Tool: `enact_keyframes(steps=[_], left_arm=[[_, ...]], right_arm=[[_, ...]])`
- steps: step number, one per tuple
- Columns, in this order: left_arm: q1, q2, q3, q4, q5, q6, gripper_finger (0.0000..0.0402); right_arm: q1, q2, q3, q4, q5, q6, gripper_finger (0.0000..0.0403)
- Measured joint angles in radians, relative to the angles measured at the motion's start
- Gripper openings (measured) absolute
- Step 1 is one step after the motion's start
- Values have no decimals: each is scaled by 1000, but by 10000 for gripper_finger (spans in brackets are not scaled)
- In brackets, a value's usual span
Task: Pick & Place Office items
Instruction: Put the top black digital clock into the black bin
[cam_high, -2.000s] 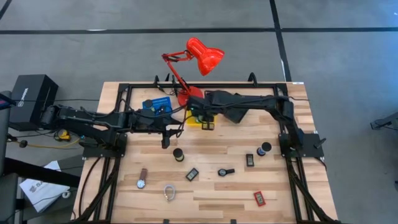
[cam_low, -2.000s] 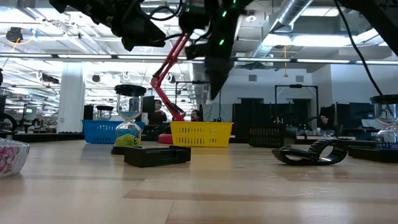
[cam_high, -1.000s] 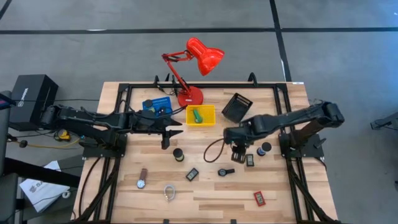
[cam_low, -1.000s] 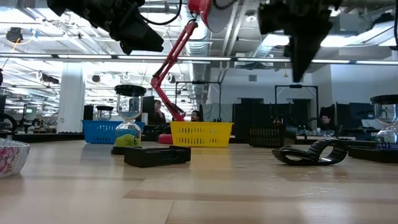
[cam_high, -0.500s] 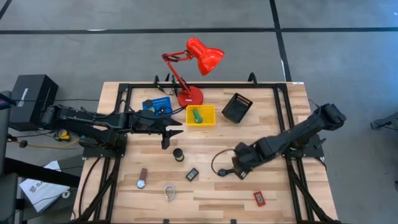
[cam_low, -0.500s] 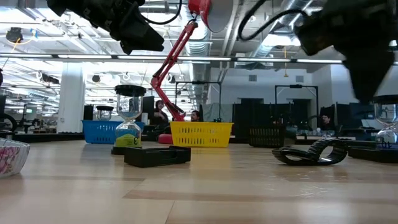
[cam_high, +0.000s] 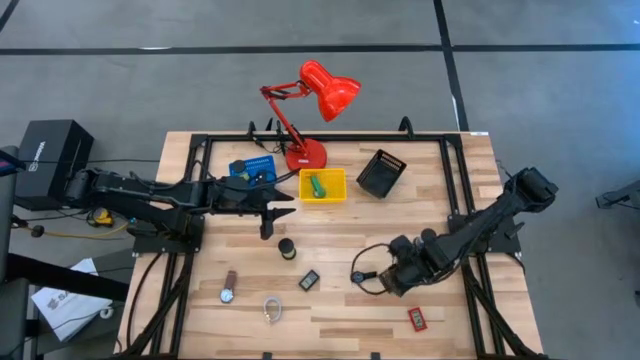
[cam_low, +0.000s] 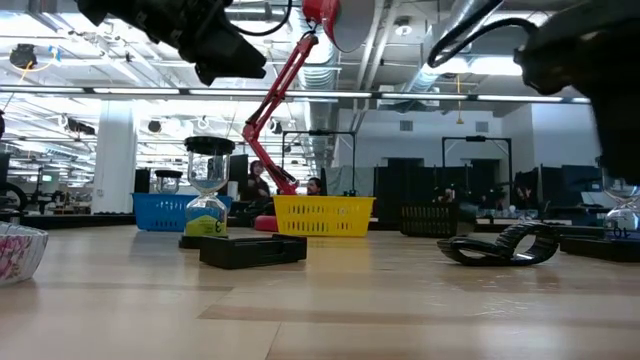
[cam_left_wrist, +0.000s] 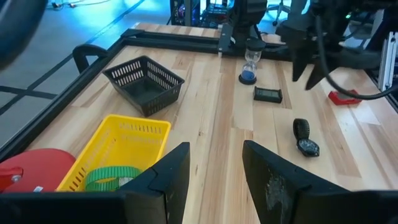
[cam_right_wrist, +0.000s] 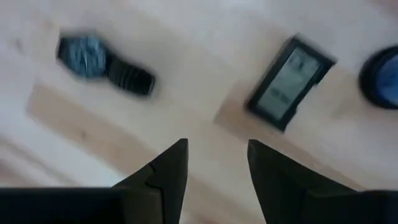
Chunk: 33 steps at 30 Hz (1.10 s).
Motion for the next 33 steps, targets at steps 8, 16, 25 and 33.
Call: enact_keyframes(steps=[8,16,25,33], left_arm=[[0,0,0,78,0,58,143],[0,0,0,92,0,105,143],[0,0,0,106,0,105,143],[1,0,0,113,0,105,143]], right_arm=[[33,22,-1,-47,230,213,158],[98,162,1,-50,231,349,157],[168,204,0,-172,279,633,157],[153,273,0,-128,292,634,157]])
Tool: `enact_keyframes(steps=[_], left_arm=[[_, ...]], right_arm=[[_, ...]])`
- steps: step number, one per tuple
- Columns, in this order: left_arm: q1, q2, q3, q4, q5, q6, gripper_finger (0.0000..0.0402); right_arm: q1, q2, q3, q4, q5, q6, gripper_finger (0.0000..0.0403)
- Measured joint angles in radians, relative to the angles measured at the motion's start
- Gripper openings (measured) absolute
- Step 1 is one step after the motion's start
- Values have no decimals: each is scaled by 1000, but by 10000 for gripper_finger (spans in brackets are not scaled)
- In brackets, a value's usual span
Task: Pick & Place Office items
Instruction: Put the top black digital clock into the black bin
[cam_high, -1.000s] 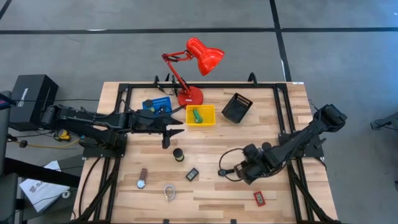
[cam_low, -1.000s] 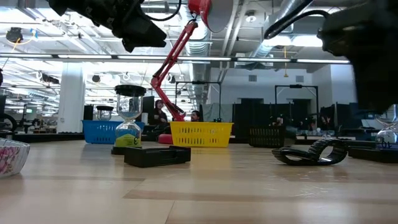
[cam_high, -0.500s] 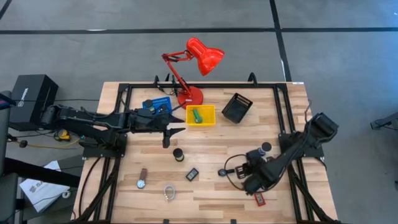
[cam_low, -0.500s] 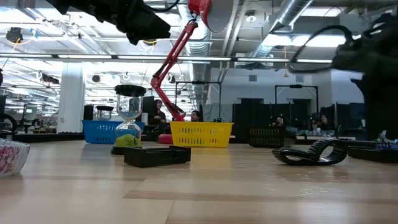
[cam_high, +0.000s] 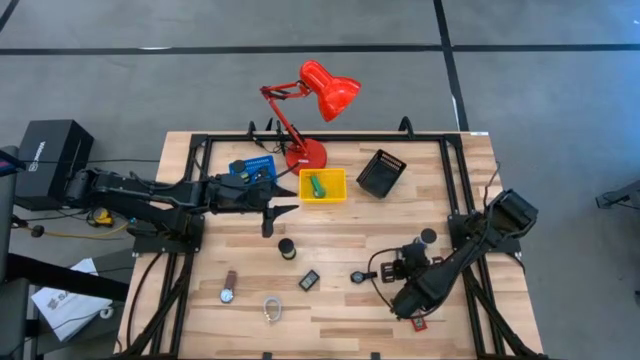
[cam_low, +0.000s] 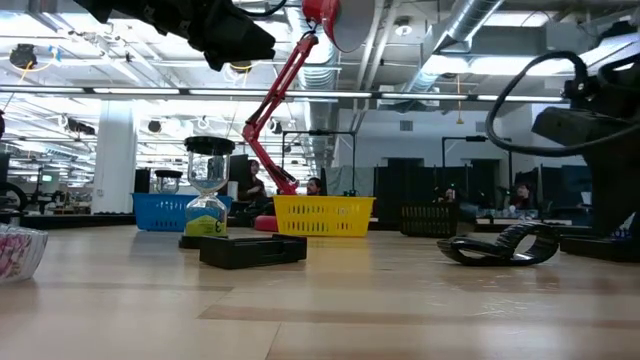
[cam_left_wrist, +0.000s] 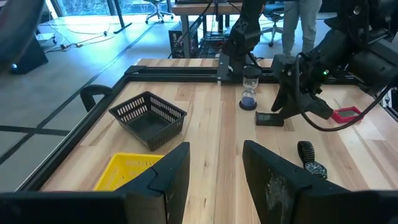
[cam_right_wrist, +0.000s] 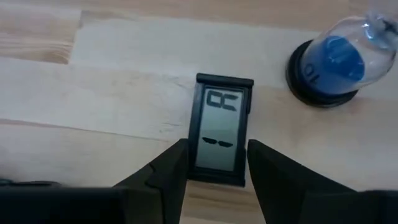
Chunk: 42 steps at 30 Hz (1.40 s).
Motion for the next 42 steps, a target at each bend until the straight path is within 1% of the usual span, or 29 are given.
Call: enact_keyframes(steps=[11,14,28,32,42], left_arm=[[0,0,0,1,0,0,143],[0,0,0,1,0,0,143],[0,0,0,1,0,0,143],[0,0,0,1,0,0,143],[0,0,0,1,0,0,143]], right_arm=[[-28,5,0,-1,10,-1,157],[-36,5,0,-1,14,-27,157],[-51,5,0,21,16,-53,158],[-68,4,0,36,16,-62,169],[-103,4,0,52,16,-133,219]])
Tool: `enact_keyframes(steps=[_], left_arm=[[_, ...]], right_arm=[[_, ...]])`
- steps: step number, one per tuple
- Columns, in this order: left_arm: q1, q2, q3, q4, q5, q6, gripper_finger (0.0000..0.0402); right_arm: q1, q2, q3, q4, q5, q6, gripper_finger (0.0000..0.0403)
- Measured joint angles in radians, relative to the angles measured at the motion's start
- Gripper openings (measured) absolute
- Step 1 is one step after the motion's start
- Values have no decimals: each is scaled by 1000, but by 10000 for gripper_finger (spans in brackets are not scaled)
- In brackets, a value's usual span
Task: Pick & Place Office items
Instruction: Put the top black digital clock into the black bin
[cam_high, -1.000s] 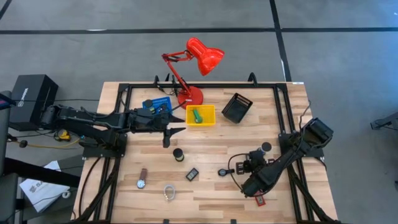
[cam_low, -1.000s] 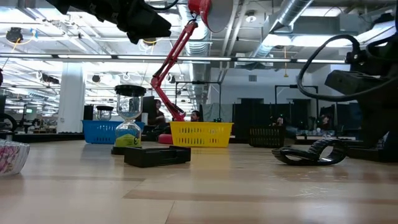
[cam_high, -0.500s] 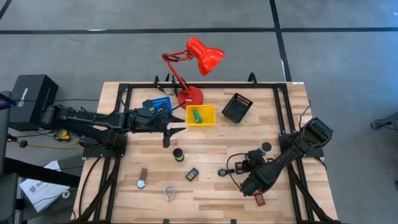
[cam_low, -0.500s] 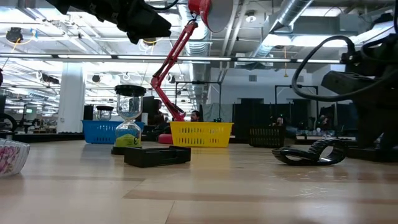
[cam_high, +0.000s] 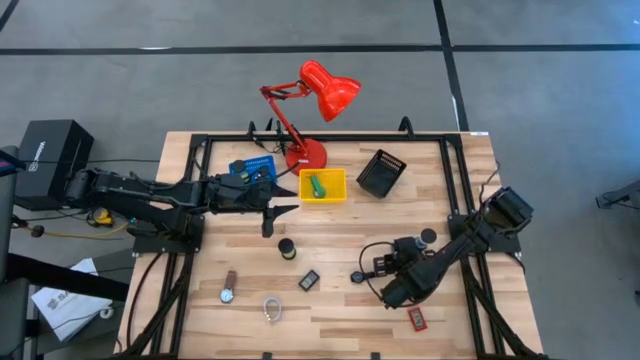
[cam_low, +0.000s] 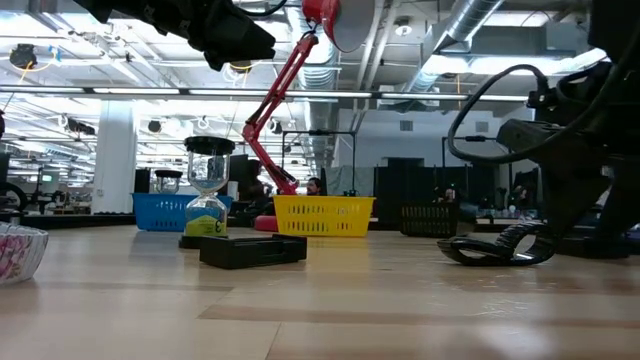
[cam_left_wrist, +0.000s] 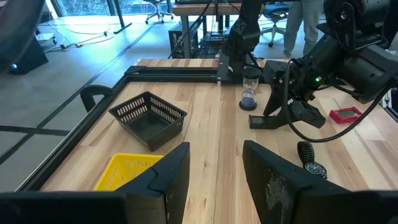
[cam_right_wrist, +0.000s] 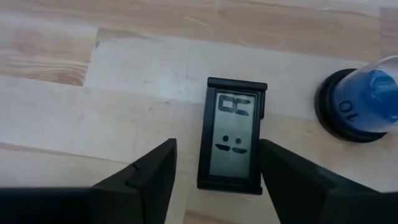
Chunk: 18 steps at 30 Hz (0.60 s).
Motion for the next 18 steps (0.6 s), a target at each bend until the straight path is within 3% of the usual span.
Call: enact_keyframes(steps=[18], left_arm=[[0,0,0,0,0,0,143]], right_arm=[[-2,1,0,55,-8,-6,228]])
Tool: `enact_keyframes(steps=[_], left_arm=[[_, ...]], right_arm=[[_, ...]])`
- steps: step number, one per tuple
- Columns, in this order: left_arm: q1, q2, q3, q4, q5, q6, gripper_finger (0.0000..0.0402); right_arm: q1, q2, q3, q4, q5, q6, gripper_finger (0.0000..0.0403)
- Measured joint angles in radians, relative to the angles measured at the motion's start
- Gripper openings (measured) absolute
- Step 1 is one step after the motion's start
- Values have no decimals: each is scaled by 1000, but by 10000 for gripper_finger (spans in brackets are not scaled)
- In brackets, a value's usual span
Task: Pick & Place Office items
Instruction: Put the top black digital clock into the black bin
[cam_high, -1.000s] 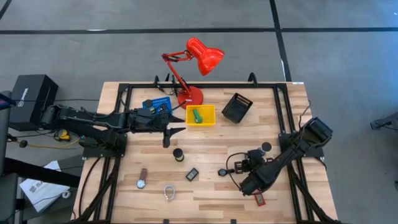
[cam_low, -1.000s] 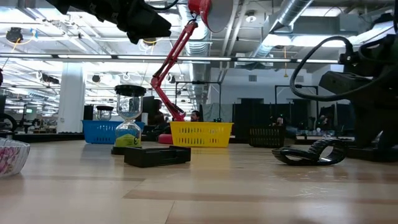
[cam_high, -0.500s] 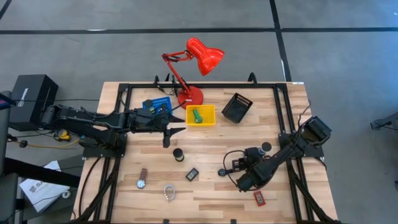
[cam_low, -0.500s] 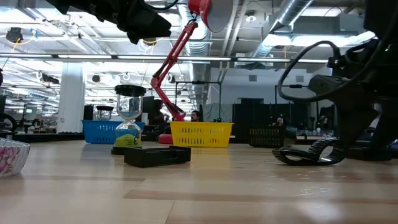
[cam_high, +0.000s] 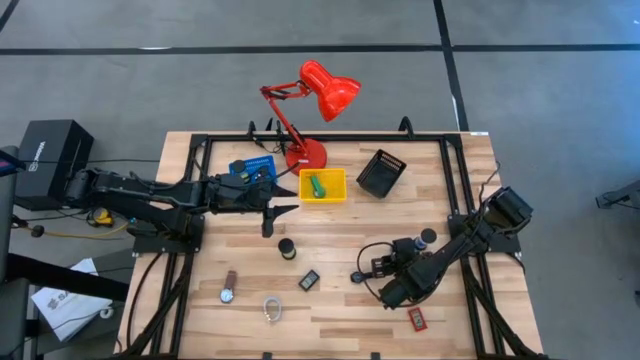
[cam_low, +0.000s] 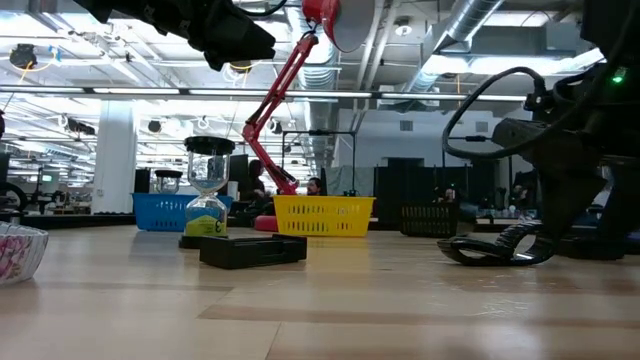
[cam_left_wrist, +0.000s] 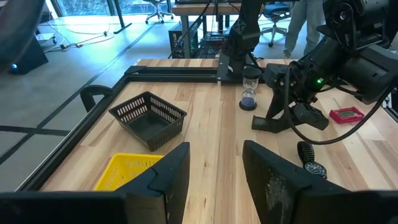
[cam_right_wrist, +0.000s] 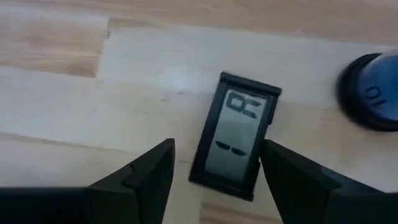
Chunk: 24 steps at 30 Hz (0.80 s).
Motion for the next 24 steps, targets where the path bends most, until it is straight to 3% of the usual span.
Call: enact_keyframes(steps=[7,24], left_arm=[[0,0,0,0,0,0,143],[0,0,0,1,0,0,143]], right_arm=[[-7,0,0,139,4,-184,228],[-42,0,0,153,7,-259,228]])
